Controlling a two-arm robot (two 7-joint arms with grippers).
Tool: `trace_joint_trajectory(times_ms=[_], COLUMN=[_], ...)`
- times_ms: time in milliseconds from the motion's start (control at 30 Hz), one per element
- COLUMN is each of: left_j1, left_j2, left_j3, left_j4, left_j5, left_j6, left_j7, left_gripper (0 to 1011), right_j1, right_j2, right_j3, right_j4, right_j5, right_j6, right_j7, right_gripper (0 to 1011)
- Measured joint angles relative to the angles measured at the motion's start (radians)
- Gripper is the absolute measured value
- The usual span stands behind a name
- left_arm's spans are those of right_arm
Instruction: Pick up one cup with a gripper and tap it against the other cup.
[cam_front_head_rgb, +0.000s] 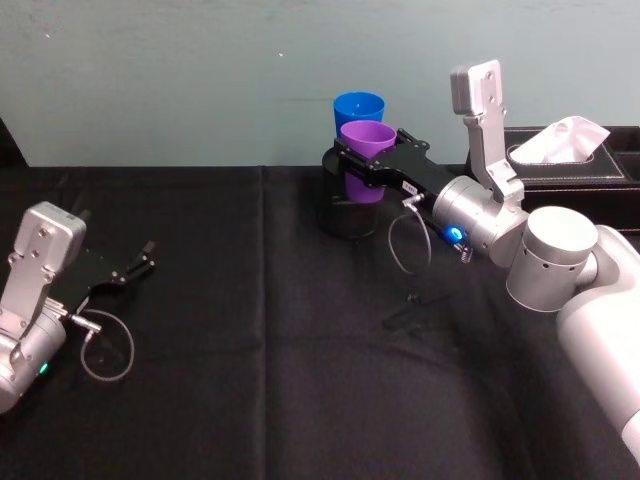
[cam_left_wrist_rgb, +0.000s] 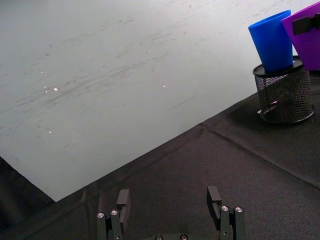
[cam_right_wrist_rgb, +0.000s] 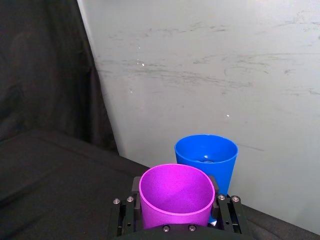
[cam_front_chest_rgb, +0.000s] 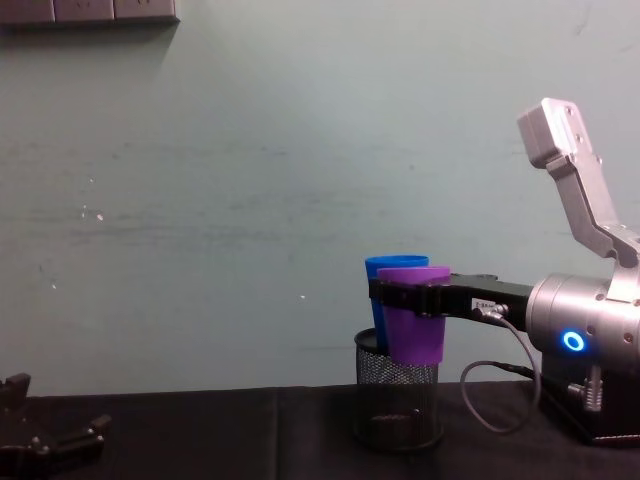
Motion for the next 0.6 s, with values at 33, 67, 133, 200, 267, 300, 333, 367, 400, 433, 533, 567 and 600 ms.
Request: trace_joint_trajectory(times_ms=[33, 67, 133, 200, 267, 300, 333, 367, 400, 433, 533, 567, 600], left_j1=[0.000, 0.000, 0.000, 0.000, 0.000, 0.000, 0.000, 0.000, 0.000, 0.000, 0.000, 0.000, 0.000], left_j2=[0.000, 0.000, 0.000, 0.000, 0.000, 0.000, 0.000, 0.000, 0.000, 0.000, 0.000, 0.000, 0.000], left_j3=[0.000, 0.000, 0.000, 0.000, 0.000, 0.000, 0.000, 0.000, 0.000, 0.000, 0.000, 0.000, 0.000], left_j4=[0.000, 0.000, 0.000, 0.000, 0.000, 0.000, 0.000, 0.000, 0.000, 0.000, 0.000, 0.000, 0.000], left_j5=[0.000, 0.000, 0.000, 0.000, 0.000, 0.000, 0.000, 0.000, 0.000, 0.000, 0.000, 0.000, 0.000], left_j6=[0.000, 0.000, 0.000, 0.000, 0.000, 0.000, 0.000, 0.000, 0.000, 0.000, 0.000, 0.000, 0.000], left_j7=[0.000, 0.000, 0.000, 0.000, 0.000, 0.000, 0.000, 0.000, 0.000, 0.000, 0.000, 0.000, 0.000], left_gripper=[1000, 1000, 1000, 1000, 1000, 1000, 1000, 1000, 1000, 1000, 1000, 1000, 1000], right_j1=[0.000, 0.000, 0.000, 0.000, 0.000, 0.000, 0.000, 0.000, 0.000, 0.000, 0.000, 0.000, 0.000], right_j2=[0.000, 0.000, 0.000, 0.000, 0.000, 0.000, 0.000, 0.000, 0.000, 0.000, 0.000, 0.000, 0.000], right_j3=[0.000, 0.000, 0.000, 0.000, 0.000, 0.000, 0.000, 0.000, 0.000, 0.000, 0.000, 0.000, 0.000], right_j4=[0.000, 0.000, 0.000, 0.000, 0.000, 0.000, 0.000, 0.000, 0.000, 0.000, 0.000, 0.000, 0.000], right_j5=[0.000, 0.000, 0.000, 0.000, 0.000, 0.000, 0.000, 0.000, 0.000, 0.000, 0.000, 0.000, 0.000], right_j6=[0.000, 0.000, 0.000, 0.000, 0.000, 0.000, 0.000, 0.000, 0.000, 0.000, 0.000, 0.000, 0.000], right_j7=[0.000, 0.000, 0.000, 0.000, 0.000, 0.000, 0.000, 0.000, 0.000, 0.000, 0.000, 0.000, 0.000], right_gripper=[744, 744, 744, 744, 744, 744, 744, 746, 744, 744, 746, 744, 744])
